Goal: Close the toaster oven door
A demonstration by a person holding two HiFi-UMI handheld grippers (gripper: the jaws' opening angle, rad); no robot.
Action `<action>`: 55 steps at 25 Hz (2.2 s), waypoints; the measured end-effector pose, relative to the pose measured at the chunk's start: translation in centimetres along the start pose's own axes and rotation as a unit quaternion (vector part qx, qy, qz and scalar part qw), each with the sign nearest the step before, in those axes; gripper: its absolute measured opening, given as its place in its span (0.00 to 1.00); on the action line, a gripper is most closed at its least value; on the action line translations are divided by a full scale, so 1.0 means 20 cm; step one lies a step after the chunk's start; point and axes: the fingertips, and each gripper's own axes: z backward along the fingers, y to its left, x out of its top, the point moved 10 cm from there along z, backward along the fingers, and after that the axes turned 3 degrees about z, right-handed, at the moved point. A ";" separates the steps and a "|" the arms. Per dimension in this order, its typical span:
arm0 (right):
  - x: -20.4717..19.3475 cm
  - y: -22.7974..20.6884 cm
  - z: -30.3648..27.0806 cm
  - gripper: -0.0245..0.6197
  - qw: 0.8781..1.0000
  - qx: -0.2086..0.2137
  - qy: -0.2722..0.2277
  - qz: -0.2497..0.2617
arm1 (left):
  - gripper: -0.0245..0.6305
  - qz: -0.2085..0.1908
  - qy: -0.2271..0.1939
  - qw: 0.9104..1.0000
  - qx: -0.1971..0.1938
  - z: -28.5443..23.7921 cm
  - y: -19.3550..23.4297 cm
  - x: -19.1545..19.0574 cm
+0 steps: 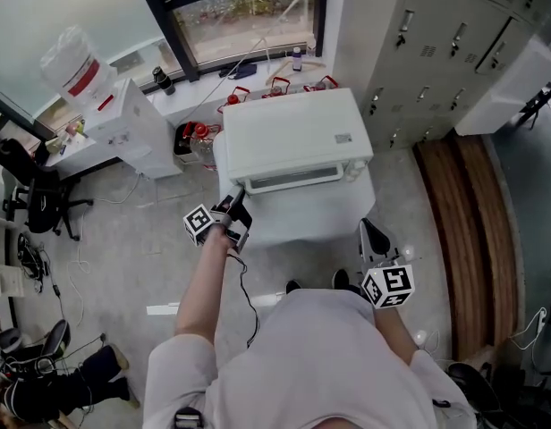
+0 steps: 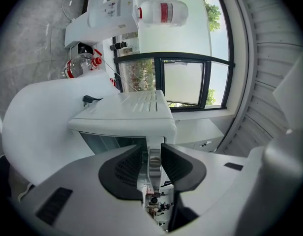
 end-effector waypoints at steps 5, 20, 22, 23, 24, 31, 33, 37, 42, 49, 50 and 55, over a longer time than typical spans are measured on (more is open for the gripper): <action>-0.01 0.00 0.00 0.05 1.000 0.004 0.001 0.000 | 0.24 0.002 -0.010 1.000 0.000 0.04 -0.01 0.02; 0.02 0.03 0.01 0.05 1.000 0.012 -0.006 0.007 | 0.20 -0.185 0.014 0.982 -0.027 0.12 -0.32 0.02; 0.02 0.04 0.01 0.05 1.000 0.010 -0.008 0.009 | 0.16 -0.217 0.013 0.976 -0.031 0.13 -0.37 0.01; 0.02 0.04 0.02 0.05 1.000 0.010 -0.009 0.009 | 0.14 -0.234 0.012 0.972 -0.033 0.14 -0.40 0.00; 0.03 0.04 0.02 0.05 1.000 0.009 -0.010 0.010 | 0.13 -0.254 0.013 0.967 -0.033 0.15 -0.43 -0.01; 0.05 0.06 0.04 0.05 1.000 0.009 -0.020 0.008 | 0.08 -0.435 0.023 0.900 -0.004 0.20 -0.63 -0.14; 0.05 0.07 0.04 0.05 1.000 0.011 -0.024 0.008 | 0.07 -0.466 0.017 0.885 -0.009 0.22 -0.67 -0.17; 0.08 0.09 0.05 0.05 0.999 0.013 -0.031 0.008 | 0.07 -0.532 0.013 0.847 -0.014 0.26 -0.75 -0.25; 0.10 0.11 0.05 0.05 0.999 0.014 -0.040 0.009 | 0.07 -0.602 0.003 0.798 -0.014 0.30 -0.83 -0.38; 0.14 0.15 0.04 0.05 0.998 0.021 -0.052 0.008 | 0.07 -0.663 -0.035 0.747 -0.015 0.39 -0.88 -0.55; 0.15 0.16 0.03 0.05 0.998 0.022 -0.053 0.008 | 0.07 -0.669 -0.042 0.742 -0.016 0.40 -0.88 -0.57; 0.15 0.18 0.02 0.05 0.998 0.026 -0.058 0.010 | 0.07 -0.673 -0.067 0.735 -0.044 0.46 -0.82 -0.65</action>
